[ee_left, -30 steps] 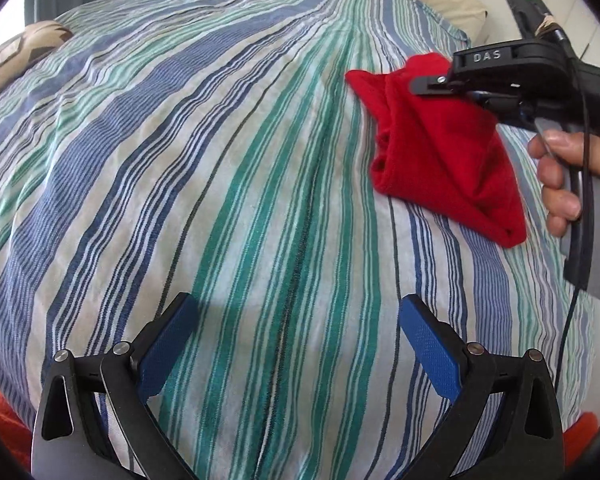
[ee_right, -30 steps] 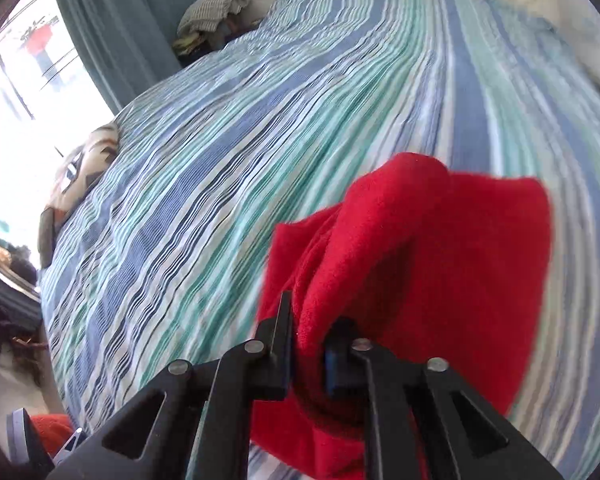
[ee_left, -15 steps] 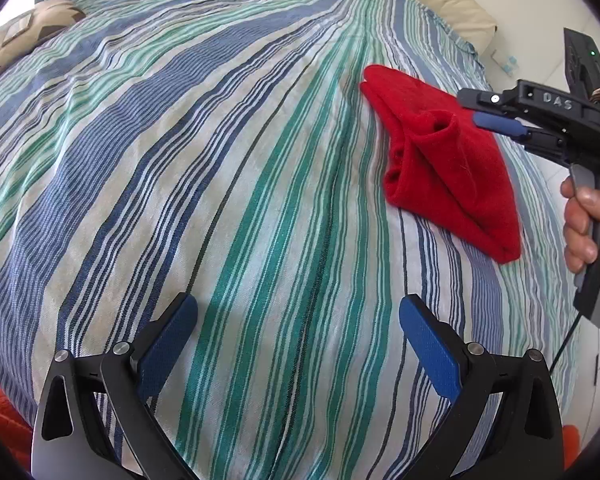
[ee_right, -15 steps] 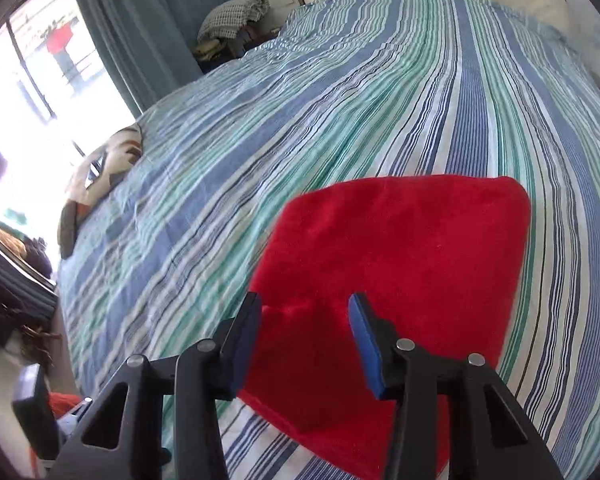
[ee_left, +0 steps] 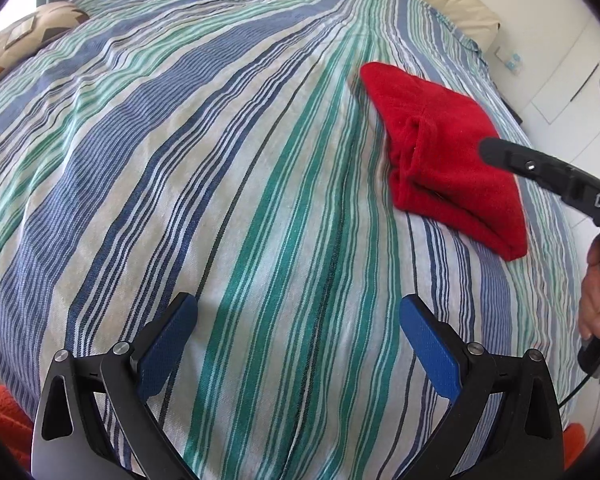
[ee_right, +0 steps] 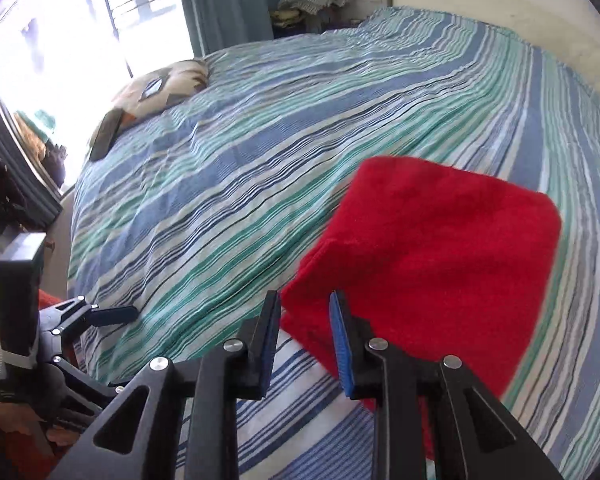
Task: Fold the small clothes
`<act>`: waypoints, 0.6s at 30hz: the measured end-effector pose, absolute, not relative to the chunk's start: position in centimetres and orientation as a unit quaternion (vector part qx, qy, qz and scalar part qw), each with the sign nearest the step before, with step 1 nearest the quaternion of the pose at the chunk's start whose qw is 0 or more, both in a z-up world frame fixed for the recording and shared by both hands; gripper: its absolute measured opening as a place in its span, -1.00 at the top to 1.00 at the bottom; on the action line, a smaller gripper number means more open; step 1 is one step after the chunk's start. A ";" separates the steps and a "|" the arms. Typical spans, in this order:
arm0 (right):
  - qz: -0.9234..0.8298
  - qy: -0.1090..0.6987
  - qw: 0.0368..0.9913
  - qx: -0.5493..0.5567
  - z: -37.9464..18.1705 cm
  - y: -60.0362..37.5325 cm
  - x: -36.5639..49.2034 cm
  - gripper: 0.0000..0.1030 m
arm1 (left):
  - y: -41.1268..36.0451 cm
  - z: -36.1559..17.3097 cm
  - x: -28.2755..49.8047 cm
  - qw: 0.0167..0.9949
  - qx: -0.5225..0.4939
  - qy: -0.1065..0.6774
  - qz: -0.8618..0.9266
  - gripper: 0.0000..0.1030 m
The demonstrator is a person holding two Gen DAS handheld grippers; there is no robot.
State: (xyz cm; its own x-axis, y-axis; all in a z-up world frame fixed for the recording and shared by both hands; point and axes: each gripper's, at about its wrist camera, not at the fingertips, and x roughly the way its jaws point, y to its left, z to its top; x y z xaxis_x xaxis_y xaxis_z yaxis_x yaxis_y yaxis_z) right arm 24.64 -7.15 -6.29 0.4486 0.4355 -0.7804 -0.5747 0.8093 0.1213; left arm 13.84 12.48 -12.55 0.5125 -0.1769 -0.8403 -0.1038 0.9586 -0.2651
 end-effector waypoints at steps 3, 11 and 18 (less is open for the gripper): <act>0.238 0.429 0.871 -0.039 -5.4 -11.7 25.0 0.50 | 12.5 -12.6 13.9 0.858 -0.140 0.493 -0.020 -0.97; 0.187 0.506 0.841 -0.026 -13.4 -15.2 22.0 0.49 | 10.9 -13.4 13.8 0.867 -0.079 0.493 -0.007 -0.97; 0.133 0.456 0.880 0.023 -11.9 -17.1 13.8 -0.16 | 9.9 -13.7 13.8 0.869 -0.043 0.492 0.003 -0.98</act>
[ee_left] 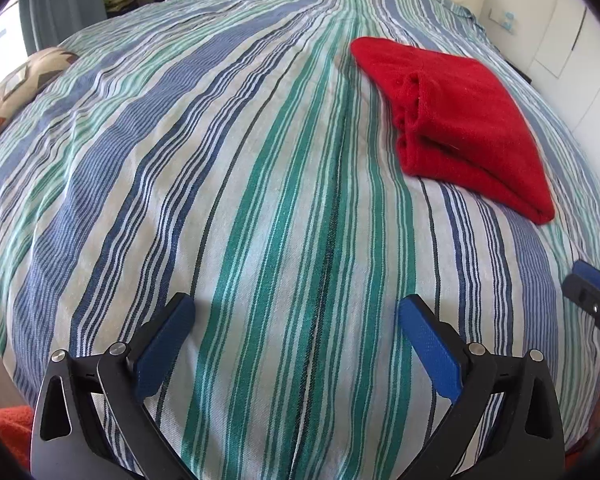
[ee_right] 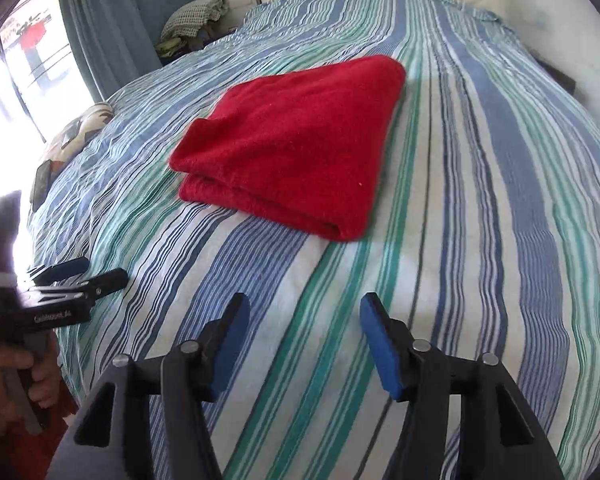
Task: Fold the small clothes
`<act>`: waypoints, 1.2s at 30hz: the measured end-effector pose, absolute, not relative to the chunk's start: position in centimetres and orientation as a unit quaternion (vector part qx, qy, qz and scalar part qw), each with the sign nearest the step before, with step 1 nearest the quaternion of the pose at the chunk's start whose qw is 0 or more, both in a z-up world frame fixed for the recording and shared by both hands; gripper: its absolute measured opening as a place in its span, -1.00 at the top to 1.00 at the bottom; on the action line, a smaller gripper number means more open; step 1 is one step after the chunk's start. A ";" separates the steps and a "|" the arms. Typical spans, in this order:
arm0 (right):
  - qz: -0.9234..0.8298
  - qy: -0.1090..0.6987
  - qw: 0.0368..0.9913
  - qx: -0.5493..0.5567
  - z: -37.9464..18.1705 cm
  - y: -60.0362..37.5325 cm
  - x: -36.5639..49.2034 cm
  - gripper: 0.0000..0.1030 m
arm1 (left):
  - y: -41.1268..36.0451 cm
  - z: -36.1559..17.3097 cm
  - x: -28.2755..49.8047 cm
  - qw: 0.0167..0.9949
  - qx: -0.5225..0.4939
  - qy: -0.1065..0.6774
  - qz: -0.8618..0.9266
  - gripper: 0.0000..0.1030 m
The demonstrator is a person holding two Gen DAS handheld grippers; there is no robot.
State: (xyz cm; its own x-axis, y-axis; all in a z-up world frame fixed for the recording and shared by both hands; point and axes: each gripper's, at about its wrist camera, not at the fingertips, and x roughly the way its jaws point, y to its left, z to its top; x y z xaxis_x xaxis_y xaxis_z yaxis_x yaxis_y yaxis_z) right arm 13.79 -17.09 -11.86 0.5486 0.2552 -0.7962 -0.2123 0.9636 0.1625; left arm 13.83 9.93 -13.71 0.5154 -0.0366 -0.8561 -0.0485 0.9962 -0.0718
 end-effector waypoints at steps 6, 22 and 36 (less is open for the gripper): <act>0.071 0.453 0.887 0.062 -12.3 -20.4 9.3 -0.23 | 9.9 -13.9 14.0 0.870 -0.038 0.492 0.006 -0.98; 0.054 0.458 0.883 0.080 -14.3 -20.6 7.7 -0.51 | 9.0 -14.3 13.9 0.873 -0.013 0.487 0.013 -0.99; 0.096 0.391 0.895 0.192 -8.1 -23.8 17.8 -0.57 | 12.3 -8.7 27.4 0.847 -0.214 0.469 -0.129 -0.97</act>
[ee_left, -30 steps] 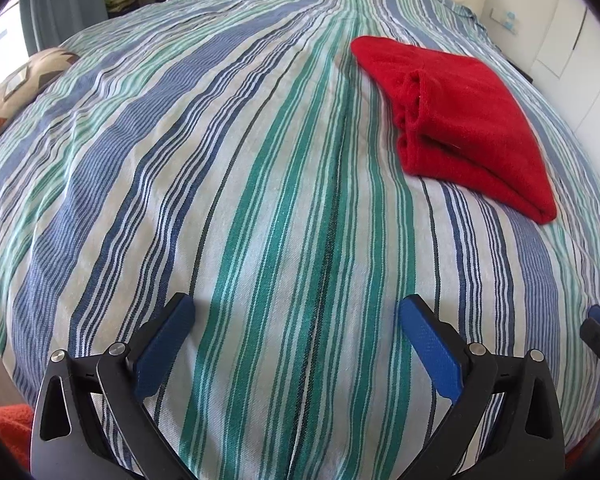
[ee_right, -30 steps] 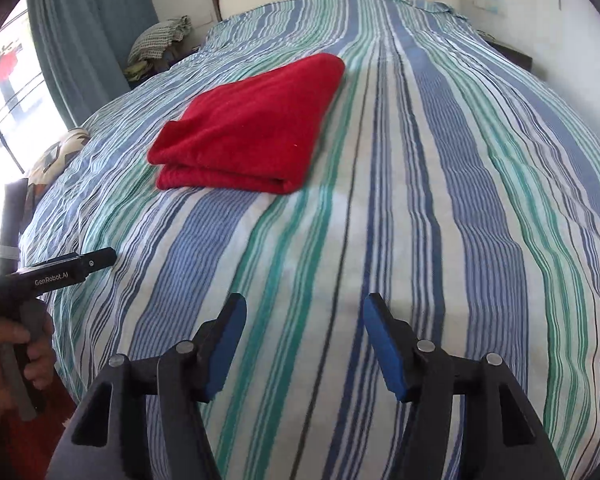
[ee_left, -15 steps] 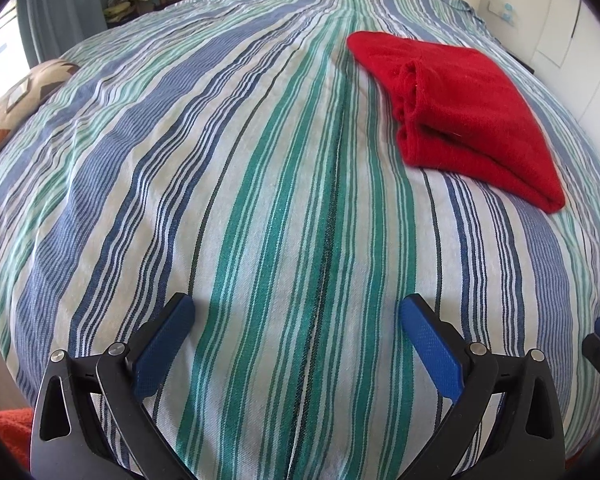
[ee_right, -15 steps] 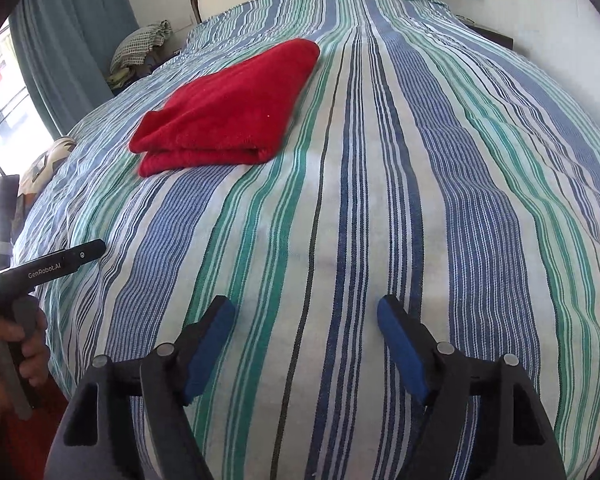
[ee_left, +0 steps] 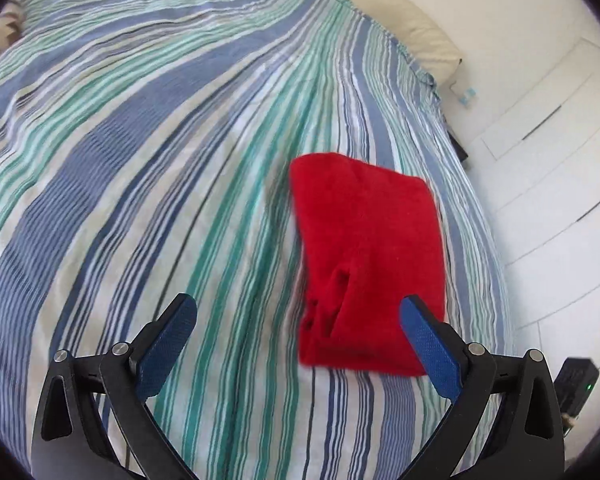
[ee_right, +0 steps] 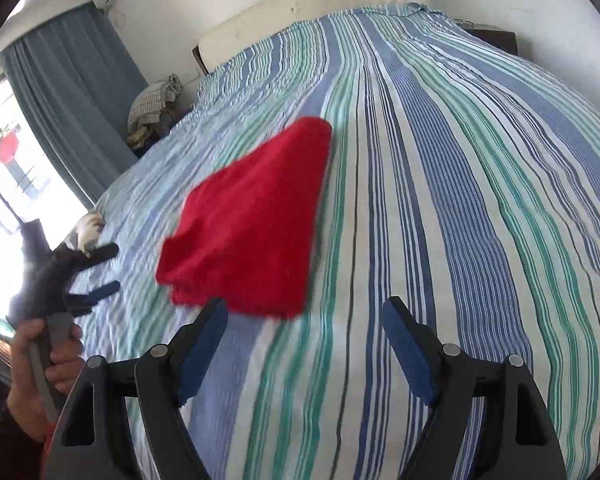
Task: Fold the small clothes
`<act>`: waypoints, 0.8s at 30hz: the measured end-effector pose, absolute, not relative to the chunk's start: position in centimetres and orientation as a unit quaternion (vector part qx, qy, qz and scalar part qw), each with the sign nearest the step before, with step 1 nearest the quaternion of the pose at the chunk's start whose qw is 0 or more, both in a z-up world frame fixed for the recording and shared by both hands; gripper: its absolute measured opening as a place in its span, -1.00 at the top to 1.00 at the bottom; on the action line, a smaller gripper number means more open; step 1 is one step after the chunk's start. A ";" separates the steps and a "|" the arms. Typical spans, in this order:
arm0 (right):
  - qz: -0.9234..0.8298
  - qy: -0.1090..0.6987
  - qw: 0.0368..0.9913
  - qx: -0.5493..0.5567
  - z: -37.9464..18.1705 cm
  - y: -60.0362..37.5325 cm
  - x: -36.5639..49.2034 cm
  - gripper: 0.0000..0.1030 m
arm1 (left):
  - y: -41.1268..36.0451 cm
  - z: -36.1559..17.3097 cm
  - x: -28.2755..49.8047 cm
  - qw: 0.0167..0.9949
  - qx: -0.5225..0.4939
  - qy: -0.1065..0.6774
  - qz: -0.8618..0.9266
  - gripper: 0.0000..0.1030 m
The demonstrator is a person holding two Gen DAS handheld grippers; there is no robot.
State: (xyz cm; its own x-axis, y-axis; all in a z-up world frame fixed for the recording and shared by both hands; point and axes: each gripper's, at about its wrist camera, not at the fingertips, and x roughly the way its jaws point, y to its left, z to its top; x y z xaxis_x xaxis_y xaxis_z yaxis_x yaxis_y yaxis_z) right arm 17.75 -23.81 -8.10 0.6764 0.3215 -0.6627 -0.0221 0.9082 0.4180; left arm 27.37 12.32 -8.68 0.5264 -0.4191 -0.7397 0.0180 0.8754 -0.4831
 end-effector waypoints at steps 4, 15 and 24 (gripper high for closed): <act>0.125 0.401 0.877 0.235 -8.6 -24.2 26.6 -0.67 | 9.7 -11.7 32.5 0.824 -0.179 0.526 -0.110 -0.97; 0.138 0.449 0.856 0.216 -14.1 -17.3 32.9 0.37 | 3.9 -11.4 33.4 0.837 -0.080 0.524 -0.138 0.62; 0.181 0.338 0.916 0.119 -1.1 -14.9 29.5 0.41 | 4.4 -0.3 30.3 0.884 -0.085 0.421 -0.185 0.63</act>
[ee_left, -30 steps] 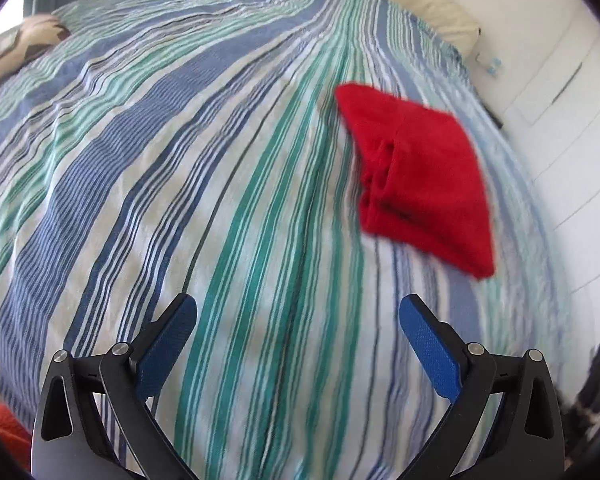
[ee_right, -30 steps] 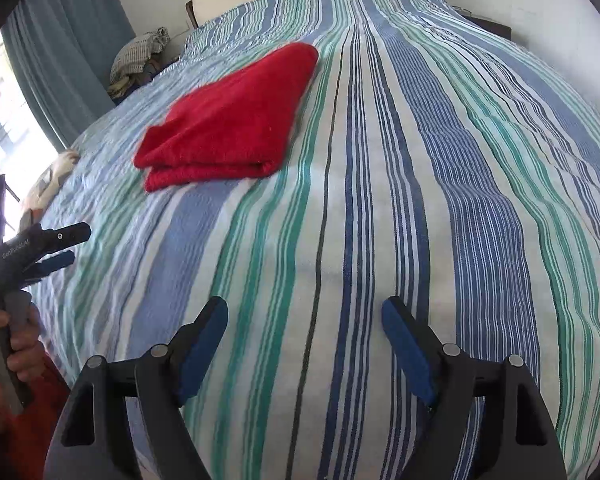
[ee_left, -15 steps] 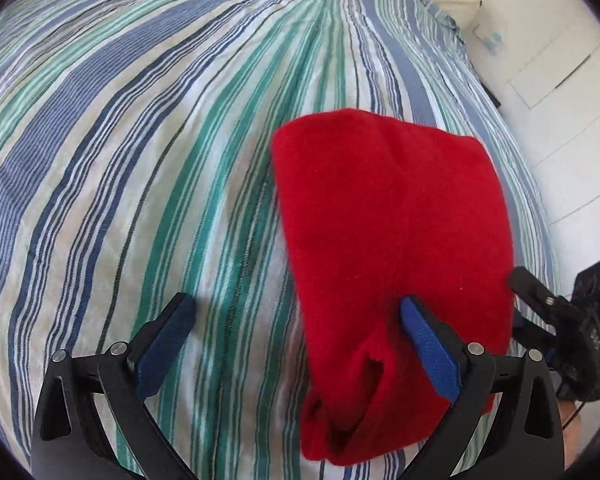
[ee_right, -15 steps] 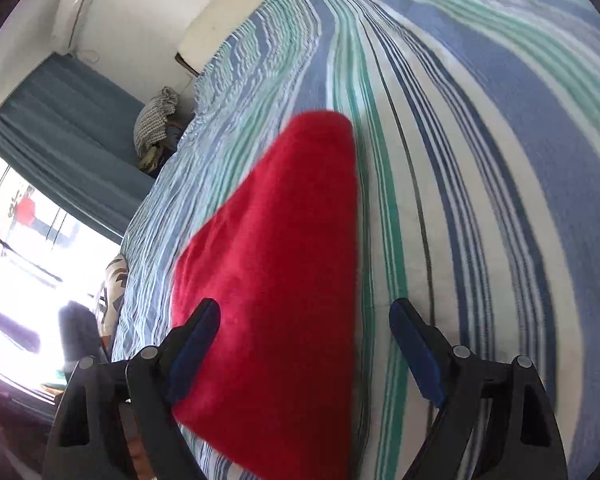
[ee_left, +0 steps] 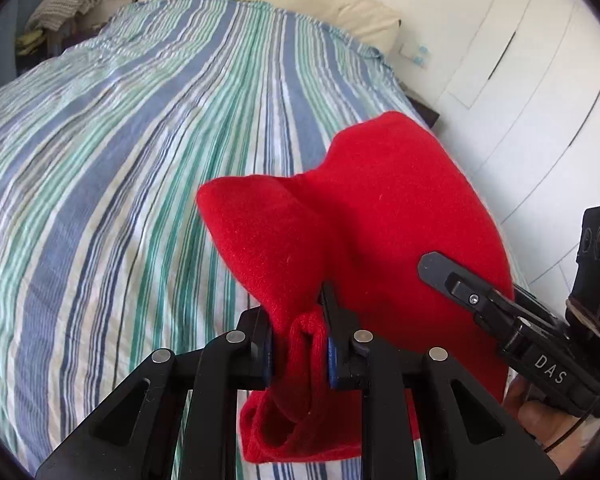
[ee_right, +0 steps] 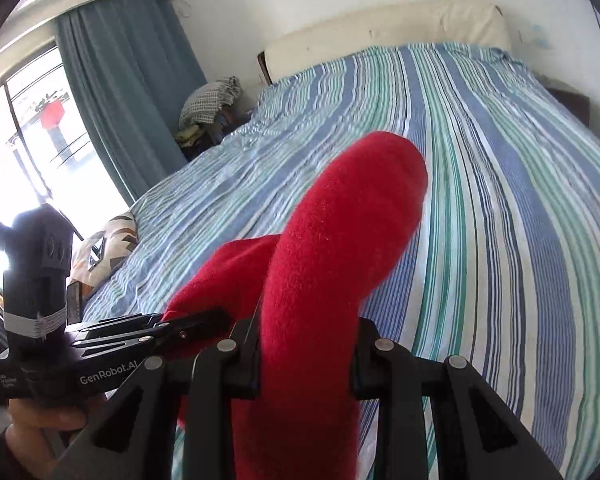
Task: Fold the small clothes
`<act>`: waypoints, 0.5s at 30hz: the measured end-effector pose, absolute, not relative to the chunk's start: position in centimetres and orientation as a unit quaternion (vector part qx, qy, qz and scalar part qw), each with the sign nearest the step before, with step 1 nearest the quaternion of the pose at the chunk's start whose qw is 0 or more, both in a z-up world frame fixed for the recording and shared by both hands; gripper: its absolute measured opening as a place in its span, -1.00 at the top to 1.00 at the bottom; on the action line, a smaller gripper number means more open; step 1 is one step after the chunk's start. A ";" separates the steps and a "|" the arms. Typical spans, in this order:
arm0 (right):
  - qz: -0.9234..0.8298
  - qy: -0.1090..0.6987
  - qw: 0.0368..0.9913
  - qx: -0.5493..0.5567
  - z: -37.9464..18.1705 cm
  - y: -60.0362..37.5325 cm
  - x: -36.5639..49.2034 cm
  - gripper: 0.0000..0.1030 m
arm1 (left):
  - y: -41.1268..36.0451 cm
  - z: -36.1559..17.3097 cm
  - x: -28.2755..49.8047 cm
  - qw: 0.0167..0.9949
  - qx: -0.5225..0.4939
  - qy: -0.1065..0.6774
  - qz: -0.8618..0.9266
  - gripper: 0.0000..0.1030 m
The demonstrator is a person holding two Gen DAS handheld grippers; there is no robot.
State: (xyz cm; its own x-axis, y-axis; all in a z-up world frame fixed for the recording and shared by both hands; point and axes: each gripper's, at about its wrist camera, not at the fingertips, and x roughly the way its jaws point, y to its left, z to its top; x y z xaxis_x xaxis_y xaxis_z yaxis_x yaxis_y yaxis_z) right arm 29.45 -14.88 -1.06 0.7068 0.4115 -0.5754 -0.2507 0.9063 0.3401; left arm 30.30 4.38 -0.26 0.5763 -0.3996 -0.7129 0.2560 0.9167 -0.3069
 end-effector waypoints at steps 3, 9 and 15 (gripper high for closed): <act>0.180 0.324 0.920 0.127 1.2 -15.2 29.5 0.41 | 3.9 1.5 30.6 0.889 -0.076 0.411 -0.189 0.59; 0.092 0.408 0.897 0.142 -4.6 -18.9 31.3 -0.38 | 3.4 -4.3 30.3 0.891 0.005 0.444 -0.094 -0.32; 0.050 0.425 0.901 0.070 -6.4 -22.5 23.8 -0.81 | 5.2 -5.9 21.1 0.909 0.068 0.409 -0.051 -0.85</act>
State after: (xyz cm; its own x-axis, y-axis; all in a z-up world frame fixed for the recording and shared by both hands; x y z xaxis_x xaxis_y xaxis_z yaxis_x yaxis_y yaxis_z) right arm 23.79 -22.50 -6.39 0.6330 0.1505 -0.7594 -0.0308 0.9850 0.1695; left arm 21.08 5.21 -5.88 0.6609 -0.0369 -0.7496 0.1488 0.9854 0.0826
